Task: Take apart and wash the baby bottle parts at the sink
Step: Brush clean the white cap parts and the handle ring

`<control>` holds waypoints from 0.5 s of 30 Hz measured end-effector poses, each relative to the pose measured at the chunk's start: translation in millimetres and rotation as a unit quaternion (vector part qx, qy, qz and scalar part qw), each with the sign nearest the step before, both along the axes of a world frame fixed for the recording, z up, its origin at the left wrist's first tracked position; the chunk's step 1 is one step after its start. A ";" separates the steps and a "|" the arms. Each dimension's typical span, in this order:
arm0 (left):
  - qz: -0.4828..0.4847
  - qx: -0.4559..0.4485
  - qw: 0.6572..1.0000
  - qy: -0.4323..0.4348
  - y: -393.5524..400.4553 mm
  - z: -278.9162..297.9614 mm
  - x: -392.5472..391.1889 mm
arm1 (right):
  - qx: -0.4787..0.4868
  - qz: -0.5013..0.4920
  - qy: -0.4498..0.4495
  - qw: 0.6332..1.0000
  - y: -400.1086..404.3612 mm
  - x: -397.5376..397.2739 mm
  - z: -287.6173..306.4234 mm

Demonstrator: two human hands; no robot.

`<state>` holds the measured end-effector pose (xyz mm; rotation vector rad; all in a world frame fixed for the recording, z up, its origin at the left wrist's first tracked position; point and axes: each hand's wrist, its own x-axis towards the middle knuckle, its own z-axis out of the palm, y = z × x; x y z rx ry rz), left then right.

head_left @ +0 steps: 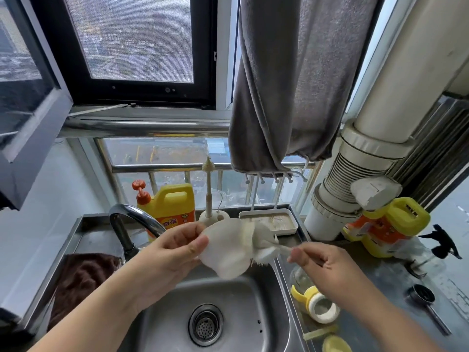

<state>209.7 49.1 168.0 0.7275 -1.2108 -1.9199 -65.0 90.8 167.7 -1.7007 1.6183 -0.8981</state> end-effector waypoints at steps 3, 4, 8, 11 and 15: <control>-0.021 -0.020 0.999 -0.035 0.7 -4.4 -5.0 | -0.030 0.047 0.038 0.998 -2.9 9.9 -2.2; -0.023 -0.024 0.999 -0.030 0.5 -4.9 -6.7 | -0.037 0.051 0.038 0.997 -6.2 13.1 0.3; 0.001 -0.019 1.000 0.019 -1.7 0.3 -2.1 | -0.011 -0.004 0.009 1.000 -11.1 0.7 2.0; 0.009 -0.007 0.999 0.035 -2.3 0.8 1.9 | 0.002 0.000 0.004 1.000 0.4 -0.5 0.2; -0.010 -0.009 1.000 -0.004 1.7 -4.6 -7.9 | -0.011 0.023 0.000 1.000 -8.6 11.0 6.7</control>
